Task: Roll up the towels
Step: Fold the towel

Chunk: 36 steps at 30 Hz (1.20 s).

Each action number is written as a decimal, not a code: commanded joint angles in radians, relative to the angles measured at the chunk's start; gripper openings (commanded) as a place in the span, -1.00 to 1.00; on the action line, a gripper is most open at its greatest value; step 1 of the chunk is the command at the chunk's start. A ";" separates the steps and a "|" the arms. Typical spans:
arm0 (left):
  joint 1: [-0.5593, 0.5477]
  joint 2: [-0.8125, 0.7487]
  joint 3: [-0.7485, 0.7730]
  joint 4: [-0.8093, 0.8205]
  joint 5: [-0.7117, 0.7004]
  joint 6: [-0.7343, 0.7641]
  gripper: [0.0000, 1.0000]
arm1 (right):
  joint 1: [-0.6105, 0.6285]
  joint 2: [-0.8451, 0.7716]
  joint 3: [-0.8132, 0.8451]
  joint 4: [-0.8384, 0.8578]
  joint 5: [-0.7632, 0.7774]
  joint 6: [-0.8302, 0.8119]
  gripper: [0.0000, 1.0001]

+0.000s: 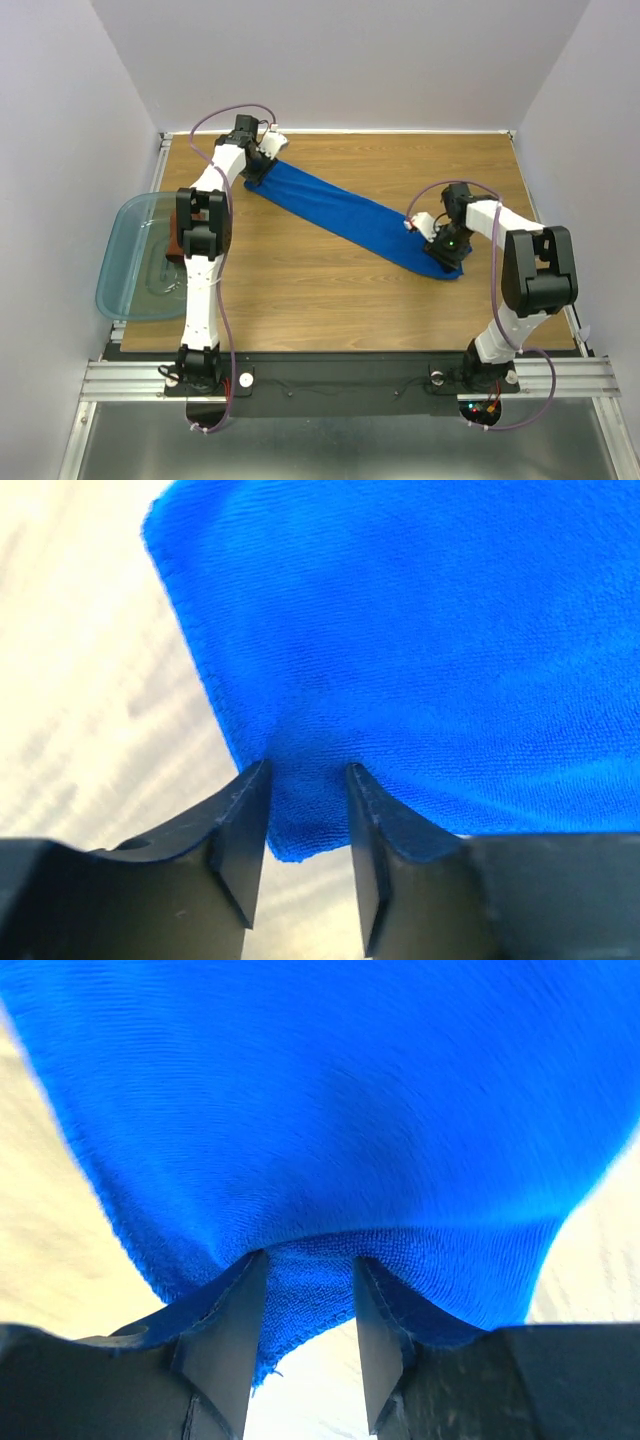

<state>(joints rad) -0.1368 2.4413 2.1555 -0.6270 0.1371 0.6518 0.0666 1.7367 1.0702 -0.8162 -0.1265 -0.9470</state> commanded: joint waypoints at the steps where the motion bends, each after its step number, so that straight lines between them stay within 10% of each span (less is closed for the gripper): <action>1: 0.006 -0.008 0.076 -0.007 -0.004 -0.043 0.01 | 0.064 0.047 -0.062 -0.216 -0.176 0.008 -0.10; 22: -0.004 -0.425 -0.409 0.214 0.211 -0.093 0.08 | -0.172 0.012 0.132 -0.277 -0.223 0.304 -0.13; 36: -0.280 -0.726 -0.784 0.400 0.183 -0.112 0.15 | -0.389 0.093 0.137 -0.379 -0.327 0.502 -0.04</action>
<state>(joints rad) -0.4351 1.7878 1.4067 -0.3031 0.3275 0.5777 -0.3264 1.8118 1.2476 -1.1458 -0.3809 -0.5320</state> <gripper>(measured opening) 0.575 0.475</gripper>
